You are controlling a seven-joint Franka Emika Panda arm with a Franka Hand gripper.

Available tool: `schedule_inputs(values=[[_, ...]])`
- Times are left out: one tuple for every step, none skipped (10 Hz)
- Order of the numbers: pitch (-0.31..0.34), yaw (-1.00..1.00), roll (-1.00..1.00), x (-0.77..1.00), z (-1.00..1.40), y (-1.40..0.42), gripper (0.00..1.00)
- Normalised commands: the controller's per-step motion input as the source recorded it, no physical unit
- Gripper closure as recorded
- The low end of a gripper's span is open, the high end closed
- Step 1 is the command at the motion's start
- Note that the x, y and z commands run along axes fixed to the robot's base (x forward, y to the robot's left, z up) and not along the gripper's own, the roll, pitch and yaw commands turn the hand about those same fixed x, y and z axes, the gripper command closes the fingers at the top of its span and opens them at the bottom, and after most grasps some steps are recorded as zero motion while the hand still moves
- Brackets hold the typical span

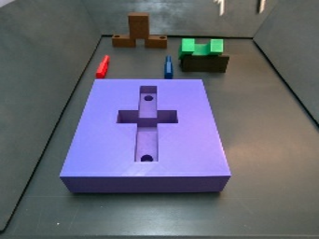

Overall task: Pick up the green object. Move up. Place the green object on the fixture. Regrasp the green object. Move to above the board. Insert the green object.
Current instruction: Regrasp the green object.

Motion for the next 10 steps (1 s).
schedule_inputs(values=[[-0.069,0.13,1.0,0.35,0.28,-0.11,0.0],[0.0,0.15,1.0,0.23,0.06,-0.07,0.0],[0.097,0.18,1.0,0.11,0.02,-0.08,0.0],[0.071,0.17,1.0,0.14,0.0,-0.15,0.0],[0.089,0.08,1.0,0.14,0.0,-0.05,0.0],[0.203,0.0,1.0,0.1,0.03,0.0,0.0],[0.231,0.0,1.0,0.07,0.05,0.0,0.0],[0.263,0.0,1.0,0.06,0.0,-0.05,0.0],[0.249,0.0,0.83,0.0,-0.41,-0.29,0.0],[0.154,0.0,0.68,-0.05,-0.55,-0.14,0.0]])
